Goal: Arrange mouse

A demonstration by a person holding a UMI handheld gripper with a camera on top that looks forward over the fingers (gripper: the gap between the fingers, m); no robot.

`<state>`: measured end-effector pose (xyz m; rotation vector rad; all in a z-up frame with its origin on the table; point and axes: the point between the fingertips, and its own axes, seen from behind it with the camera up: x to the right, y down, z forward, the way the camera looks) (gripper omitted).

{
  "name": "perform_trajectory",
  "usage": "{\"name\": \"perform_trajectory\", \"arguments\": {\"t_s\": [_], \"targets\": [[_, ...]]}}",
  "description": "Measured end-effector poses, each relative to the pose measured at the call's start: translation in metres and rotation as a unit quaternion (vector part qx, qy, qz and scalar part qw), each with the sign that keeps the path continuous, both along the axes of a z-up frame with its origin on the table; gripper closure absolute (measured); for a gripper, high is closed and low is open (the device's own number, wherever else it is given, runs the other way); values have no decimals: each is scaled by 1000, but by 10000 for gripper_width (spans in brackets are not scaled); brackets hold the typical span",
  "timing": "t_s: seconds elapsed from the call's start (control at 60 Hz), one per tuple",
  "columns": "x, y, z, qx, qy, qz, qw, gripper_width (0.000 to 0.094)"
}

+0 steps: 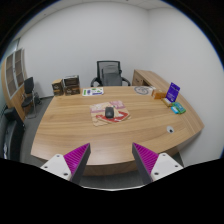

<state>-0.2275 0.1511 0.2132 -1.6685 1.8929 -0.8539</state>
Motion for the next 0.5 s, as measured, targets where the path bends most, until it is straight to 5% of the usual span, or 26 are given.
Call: {"name": "perform_trajectory", "arguments": {"t_s": [0.5], "targets": [[-14, -15, 29, -25, -35, -3, 999, 67]]}}
